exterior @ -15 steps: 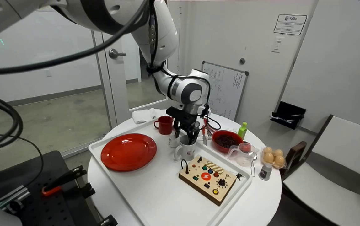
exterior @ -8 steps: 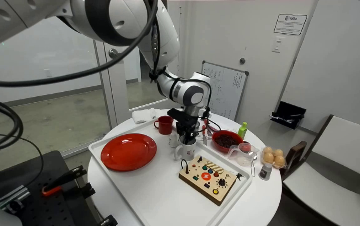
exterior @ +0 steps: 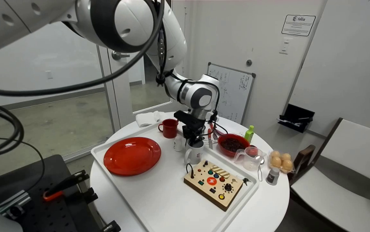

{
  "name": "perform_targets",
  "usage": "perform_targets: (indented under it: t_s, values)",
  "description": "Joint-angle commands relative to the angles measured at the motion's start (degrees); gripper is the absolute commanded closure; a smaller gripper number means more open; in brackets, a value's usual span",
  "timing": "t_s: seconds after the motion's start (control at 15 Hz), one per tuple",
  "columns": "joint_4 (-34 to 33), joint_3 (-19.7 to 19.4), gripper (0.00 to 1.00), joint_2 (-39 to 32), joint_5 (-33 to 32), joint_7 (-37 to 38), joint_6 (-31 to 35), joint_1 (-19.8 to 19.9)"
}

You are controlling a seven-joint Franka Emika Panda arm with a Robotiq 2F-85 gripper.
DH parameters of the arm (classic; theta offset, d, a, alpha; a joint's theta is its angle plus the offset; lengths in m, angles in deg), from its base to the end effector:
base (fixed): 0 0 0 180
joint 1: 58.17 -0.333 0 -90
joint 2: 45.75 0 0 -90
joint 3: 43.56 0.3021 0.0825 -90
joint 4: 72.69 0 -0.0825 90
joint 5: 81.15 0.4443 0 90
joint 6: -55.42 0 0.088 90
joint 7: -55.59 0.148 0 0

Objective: Put the mug on the plate

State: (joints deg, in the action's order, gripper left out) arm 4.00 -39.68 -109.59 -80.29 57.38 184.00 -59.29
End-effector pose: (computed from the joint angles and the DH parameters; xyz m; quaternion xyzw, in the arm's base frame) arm 0.7074 0.0599 -0.0600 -0.9939 -0.0069 0.1051 0.0314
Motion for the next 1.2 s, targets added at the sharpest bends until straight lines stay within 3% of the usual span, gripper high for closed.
perform_targets:
  t_s: [0.0,0.6,1.13]
  values:
    - [-4.5,3.7,0.91,-3.0,4.1,-6.1,-3.9,3.6]
    - [-9.8,9.6,0.91,-6.1,10.0,-22.7,-13.5,11.4]
    - [-9.5,10.9,0.91,-4.9,11.9,-29.9,-18.0,12.4]
